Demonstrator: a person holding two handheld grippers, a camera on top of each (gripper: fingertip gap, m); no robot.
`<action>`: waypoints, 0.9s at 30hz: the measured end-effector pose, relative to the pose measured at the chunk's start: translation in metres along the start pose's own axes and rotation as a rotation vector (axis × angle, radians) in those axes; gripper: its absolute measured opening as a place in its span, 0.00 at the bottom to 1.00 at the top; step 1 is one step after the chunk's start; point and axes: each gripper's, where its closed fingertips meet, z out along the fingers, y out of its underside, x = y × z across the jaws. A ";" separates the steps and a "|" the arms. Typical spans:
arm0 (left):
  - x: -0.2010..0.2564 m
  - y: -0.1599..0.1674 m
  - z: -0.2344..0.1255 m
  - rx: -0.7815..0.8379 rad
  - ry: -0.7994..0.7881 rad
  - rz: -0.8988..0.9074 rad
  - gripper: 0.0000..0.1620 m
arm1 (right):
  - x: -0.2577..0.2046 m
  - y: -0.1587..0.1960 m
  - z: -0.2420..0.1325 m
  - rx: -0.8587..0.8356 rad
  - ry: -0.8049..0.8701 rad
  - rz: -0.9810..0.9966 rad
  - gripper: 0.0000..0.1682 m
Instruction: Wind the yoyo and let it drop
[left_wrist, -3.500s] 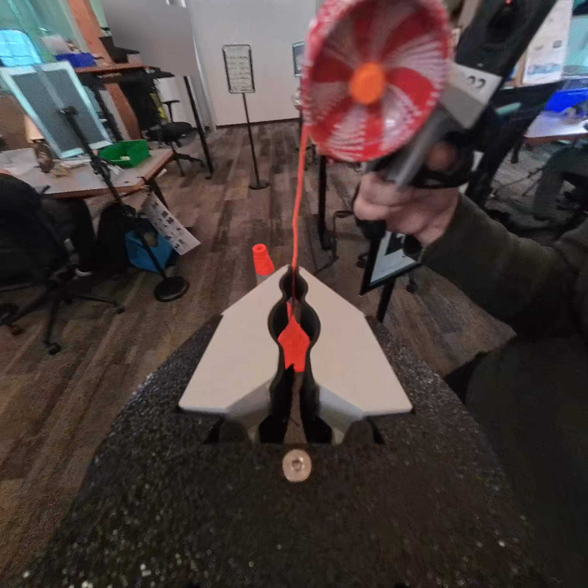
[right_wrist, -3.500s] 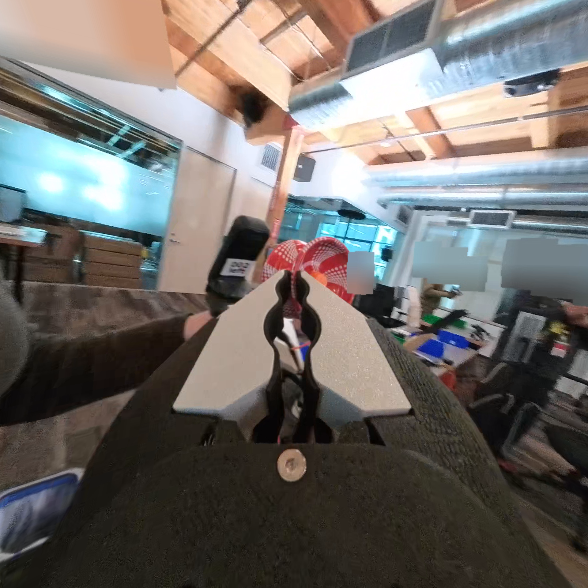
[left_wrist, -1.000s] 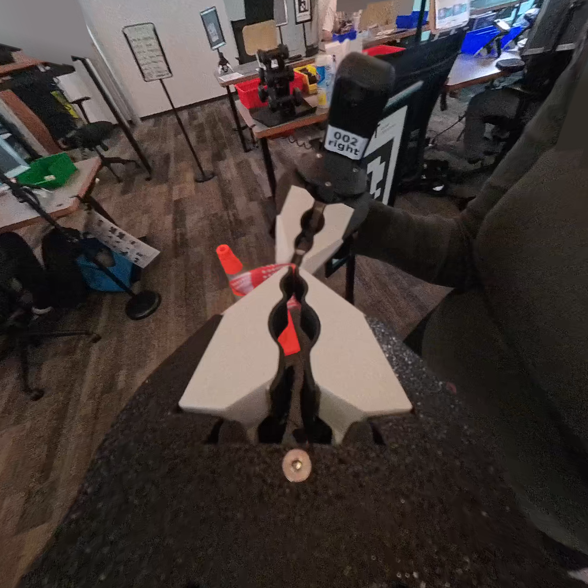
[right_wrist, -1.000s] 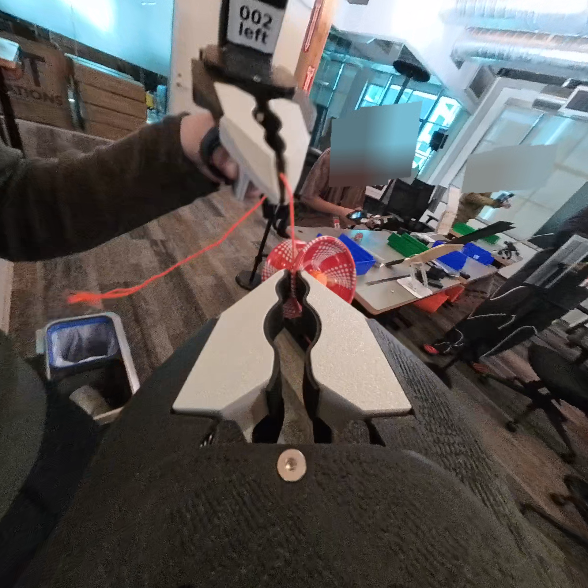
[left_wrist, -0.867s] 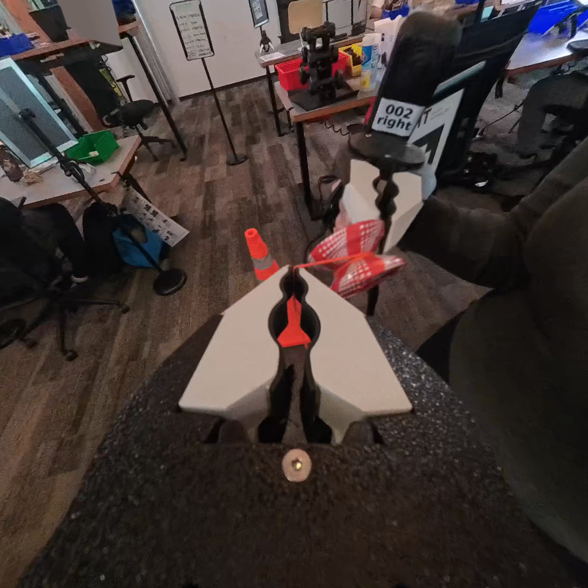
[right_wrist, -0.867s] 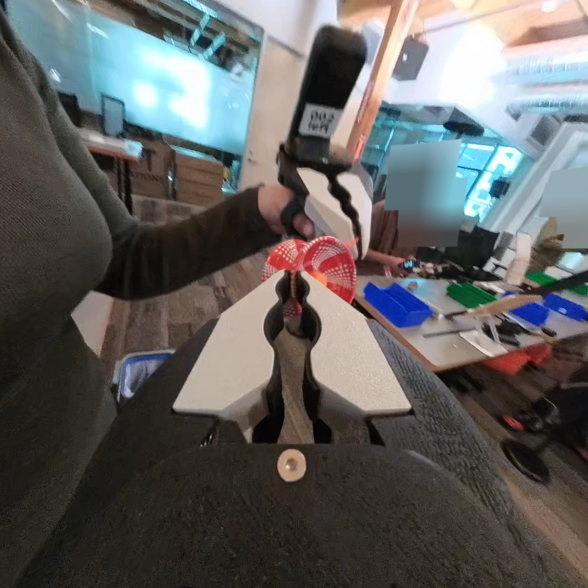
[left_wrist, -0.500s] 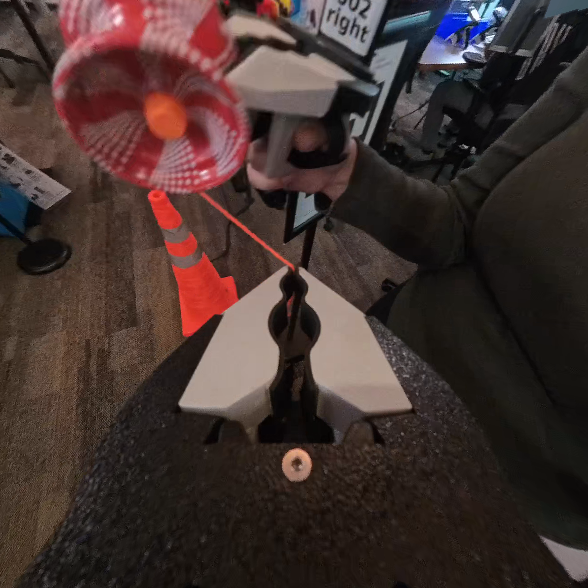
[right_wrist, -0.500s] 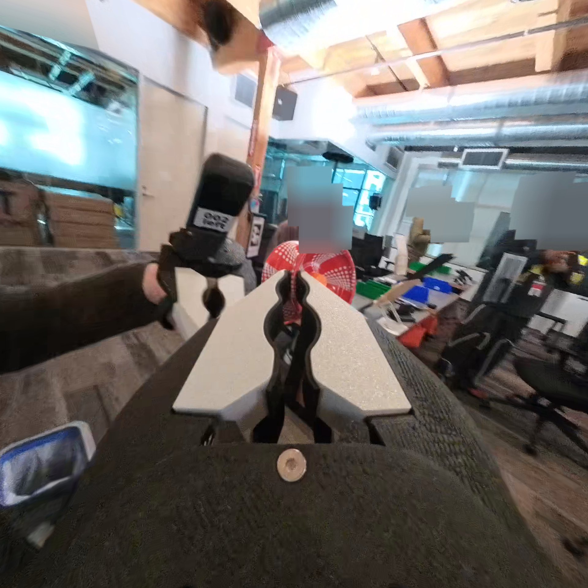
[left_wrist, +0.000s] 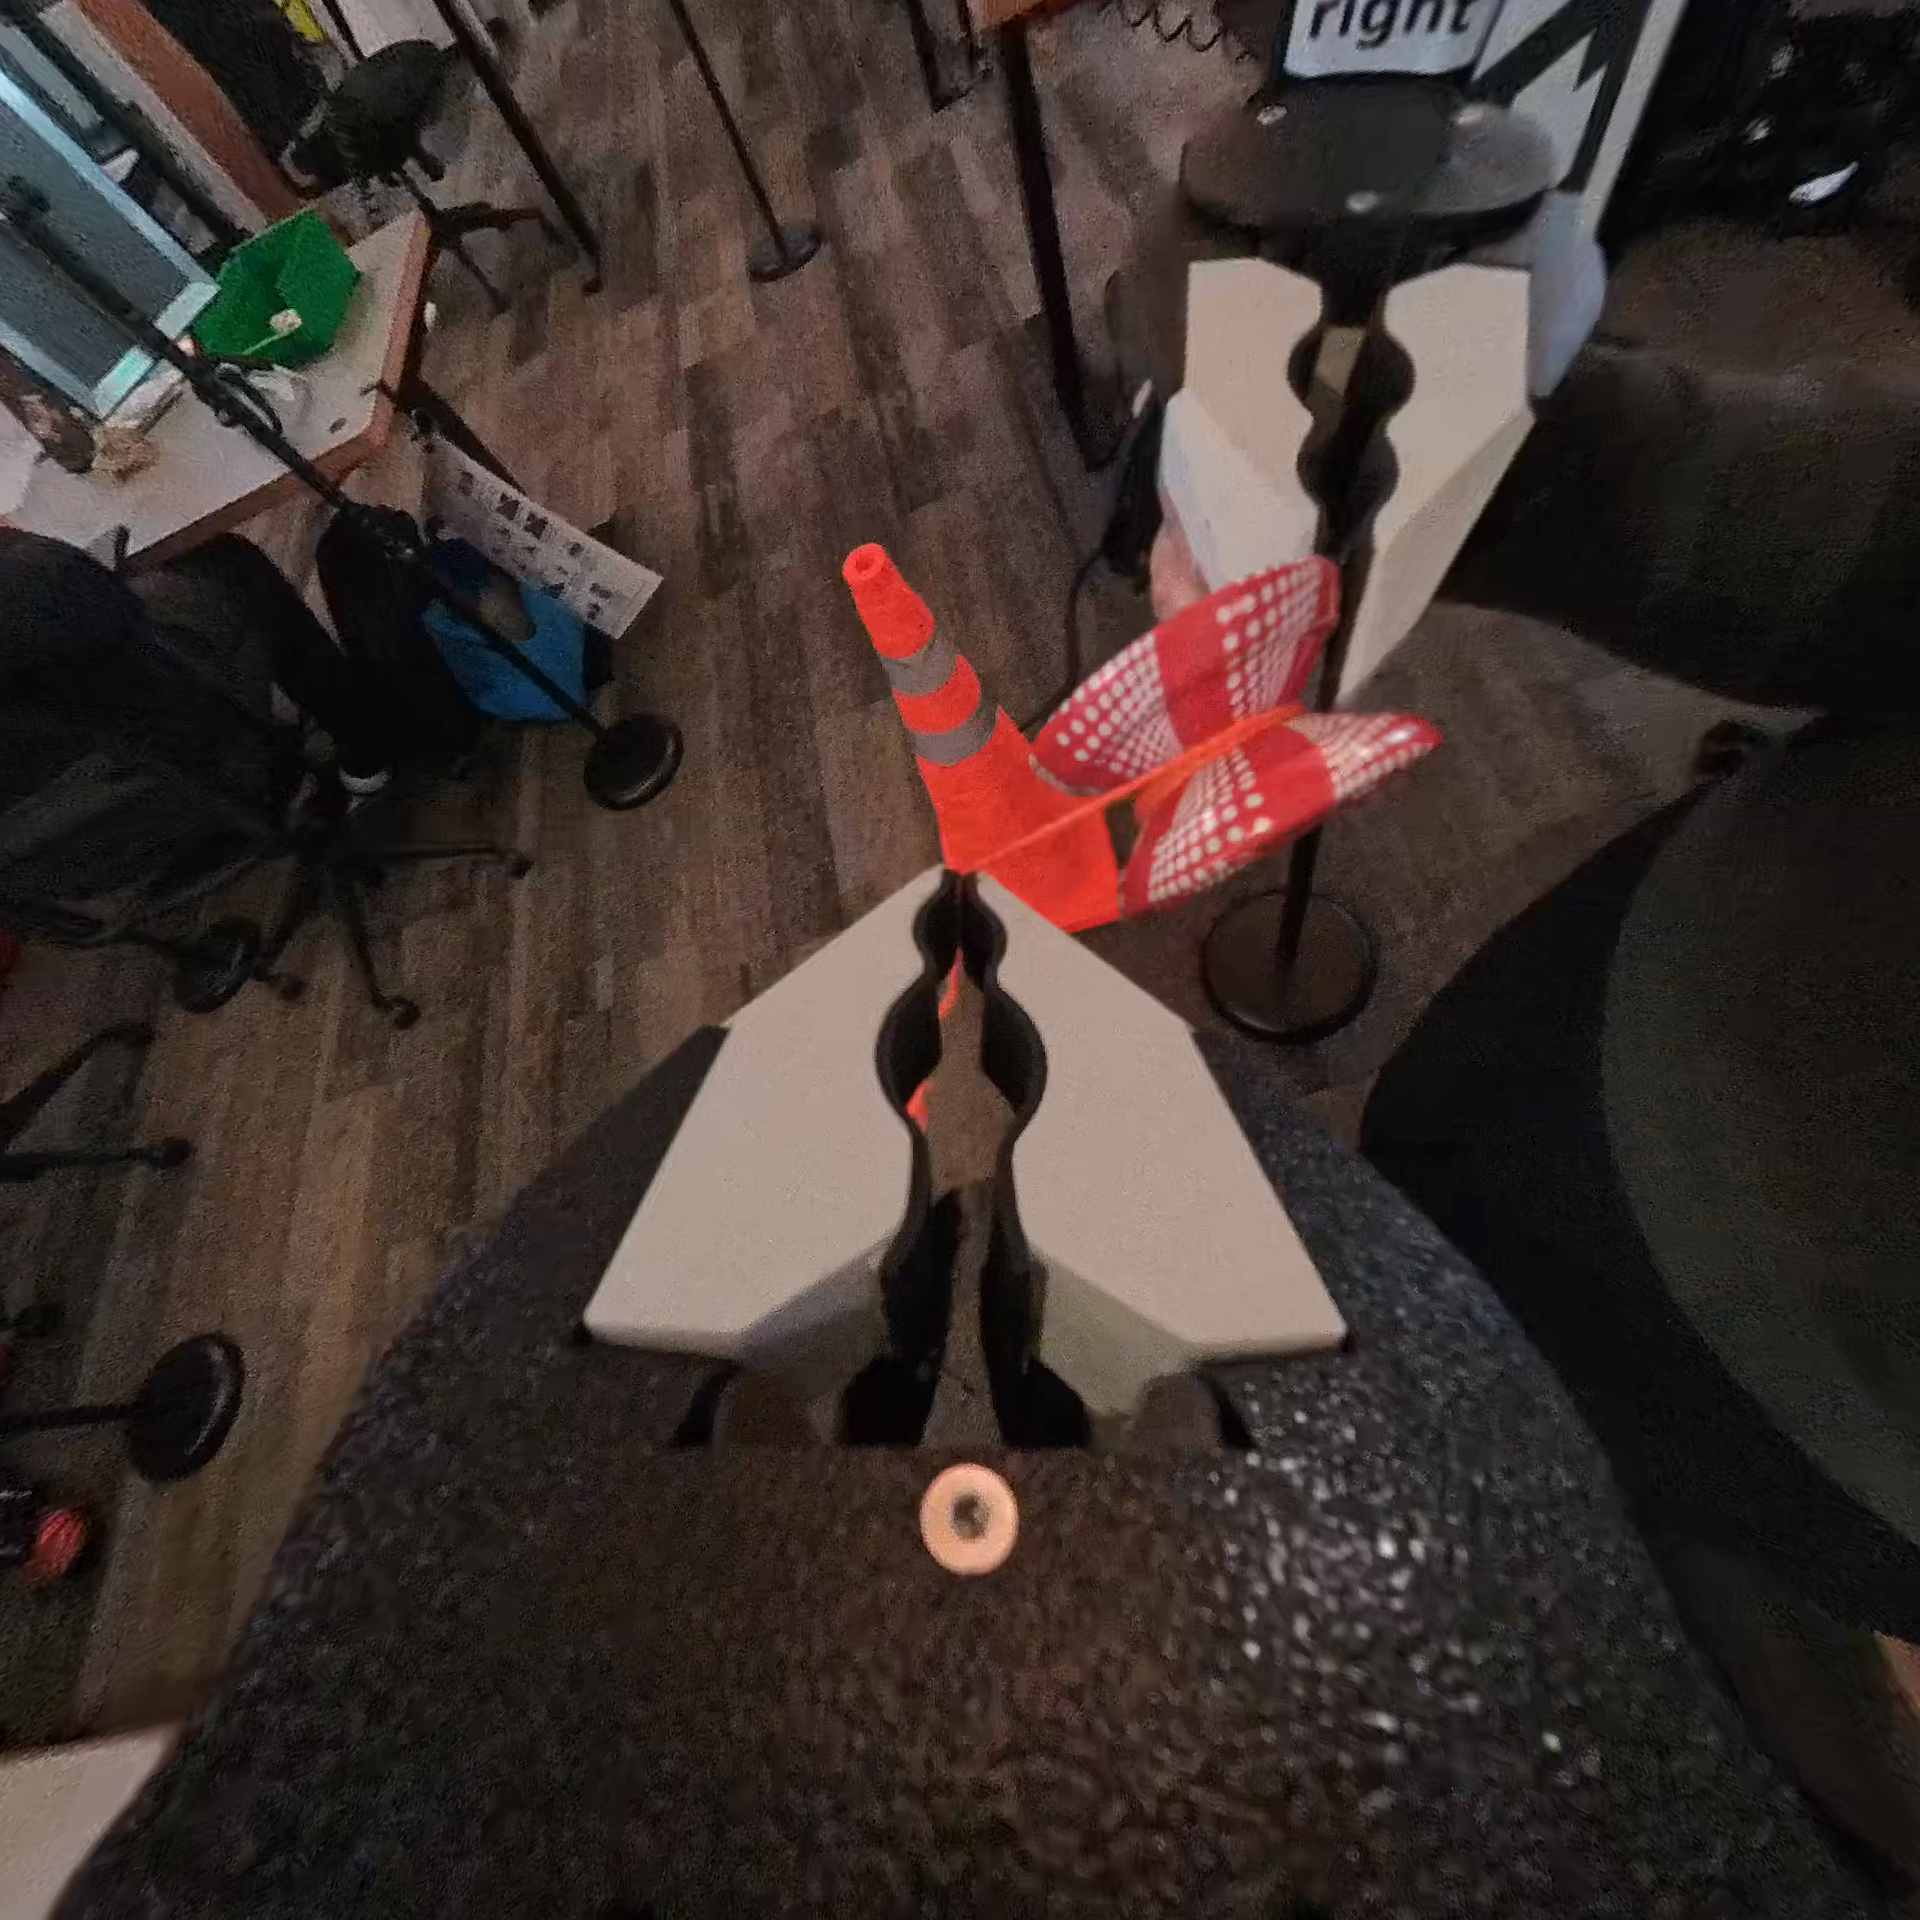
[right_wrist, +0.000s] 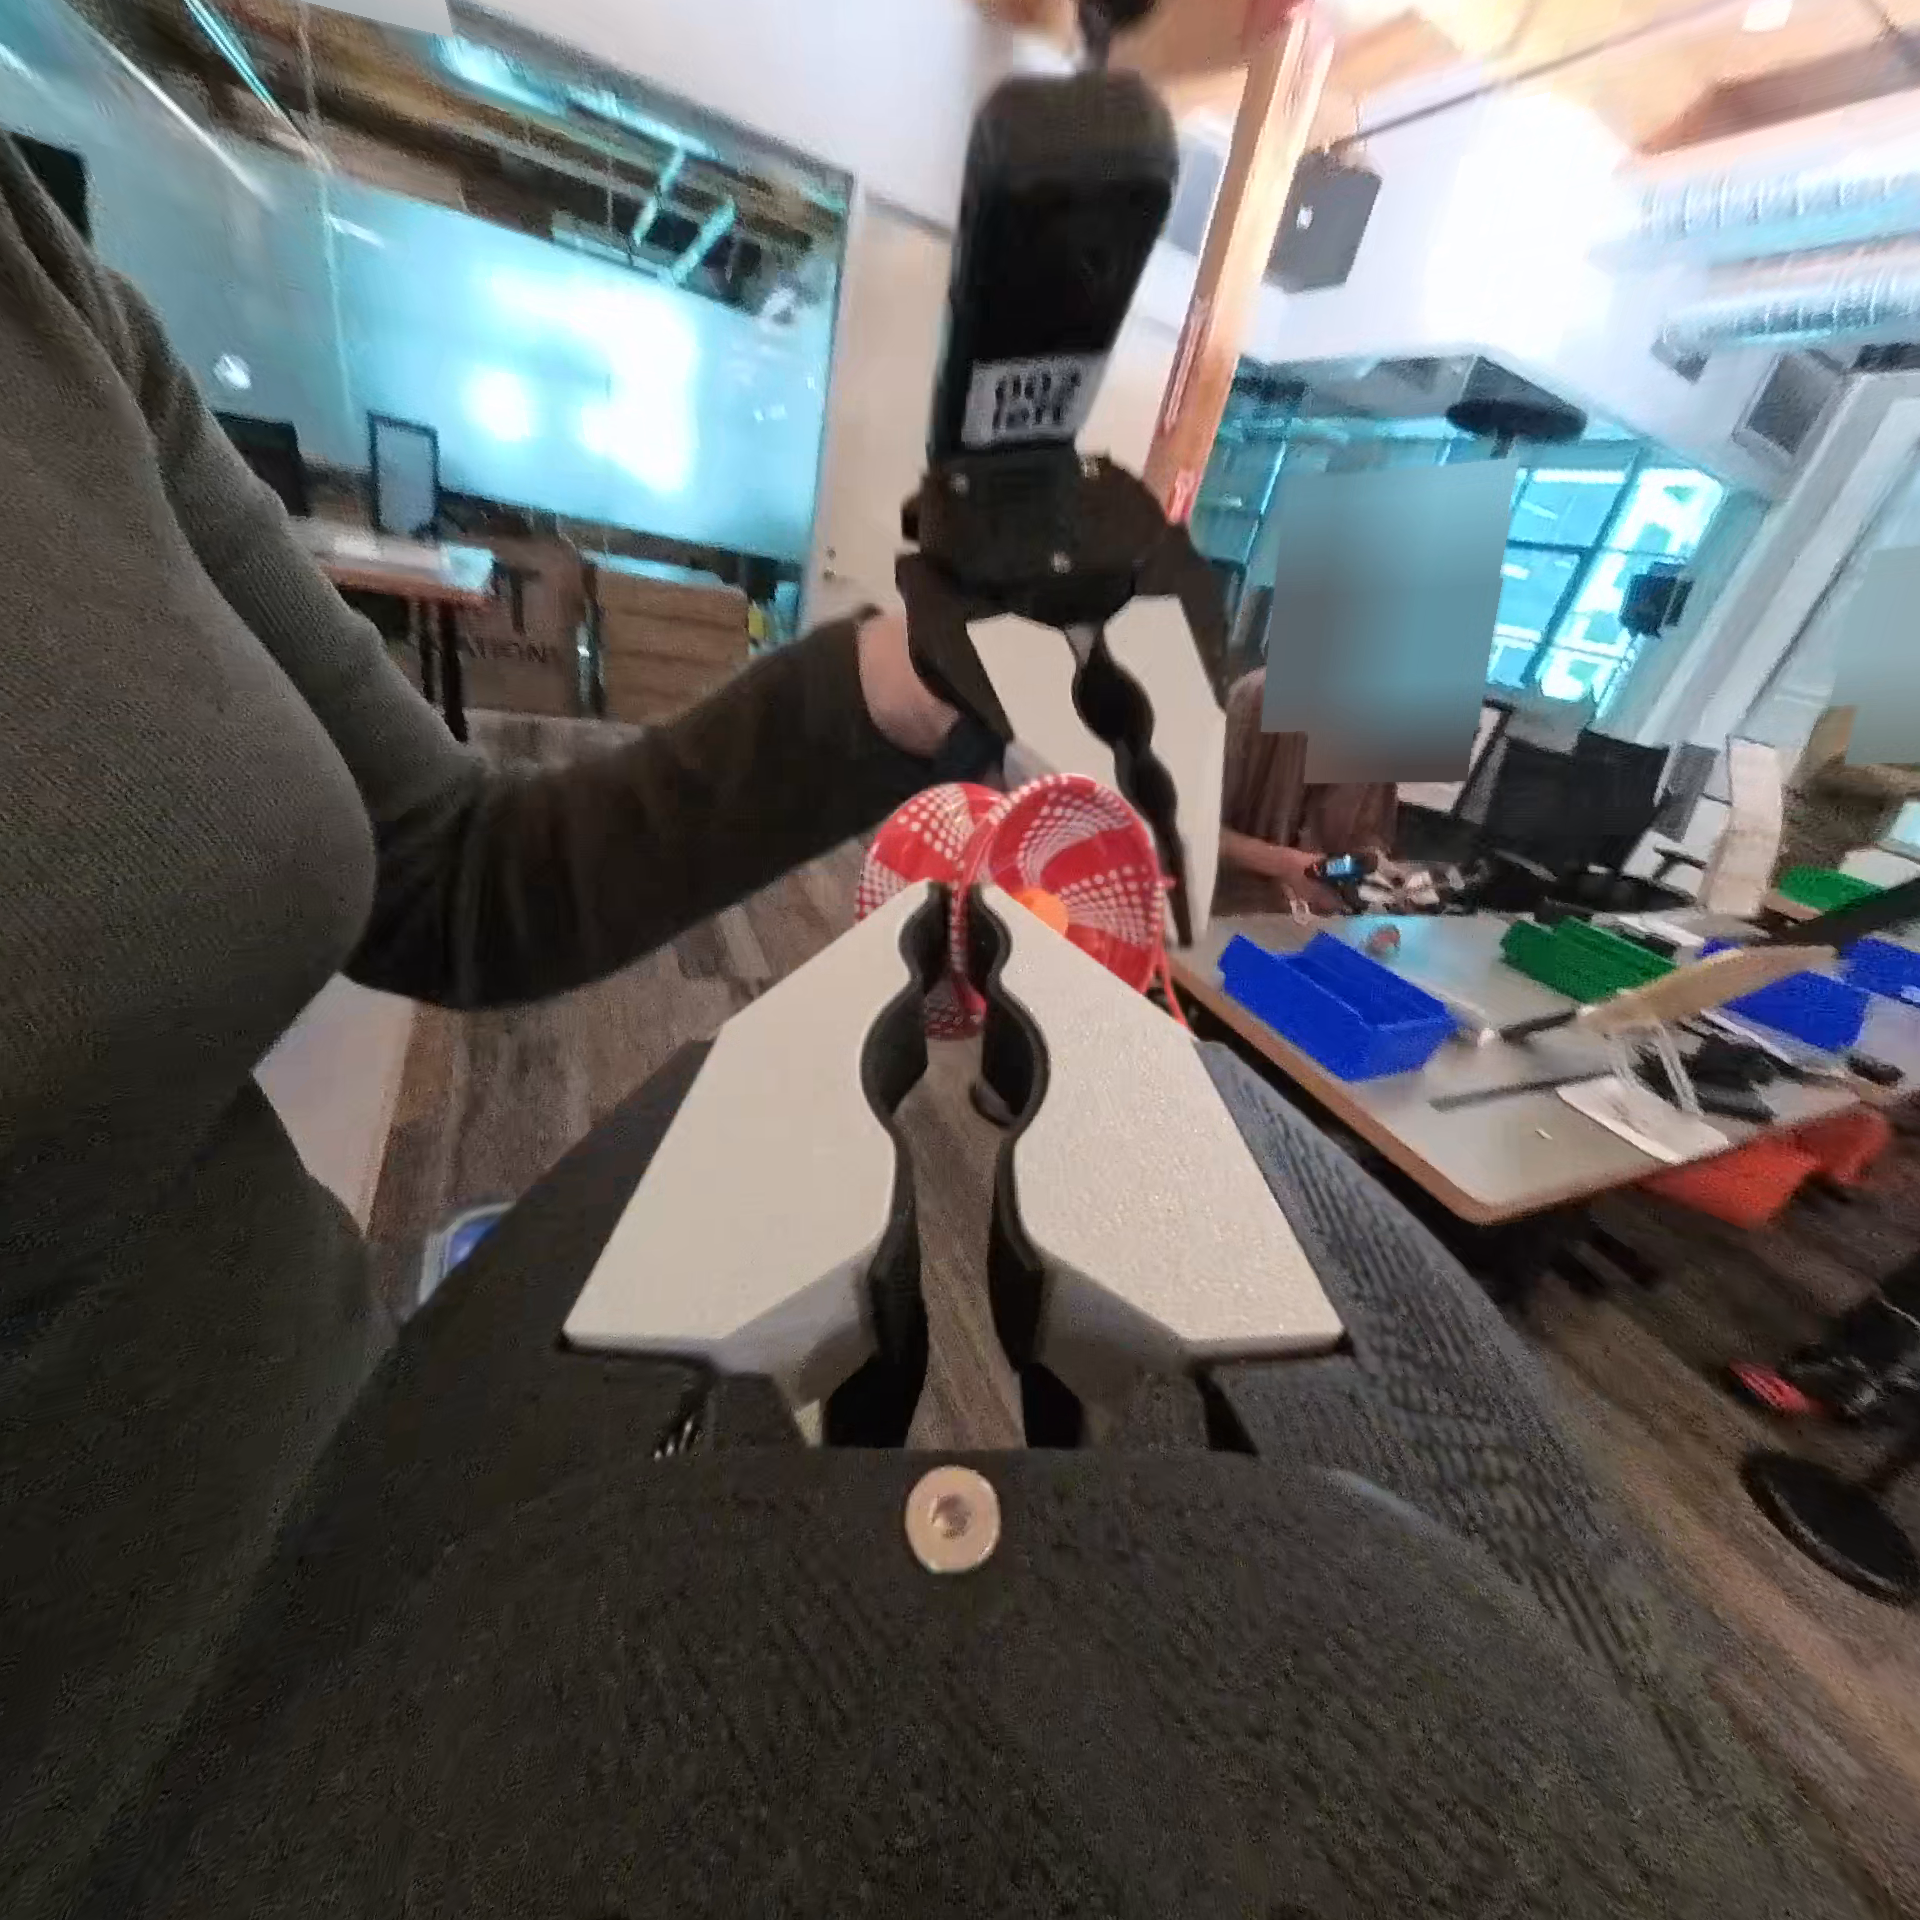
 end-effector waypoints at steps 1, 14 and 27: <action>0.004 0.001 0.006 0.017 0.033 -0.016 0.00 | 0.001 -0.006 0.001 0.044 -0.001 0.013 0.01; 0.047 0.001 0.026 0.159 0.213 -0.193 0.00 | 0.054 0.014 -0.007 -0.059 0.384 -0.114 0.01; 0.073 -0.016 -0.026 -0.039 0.522 0.020 0.00 | -0.014 0.020 0.010 -0.182 -0.058 -0.028 0.01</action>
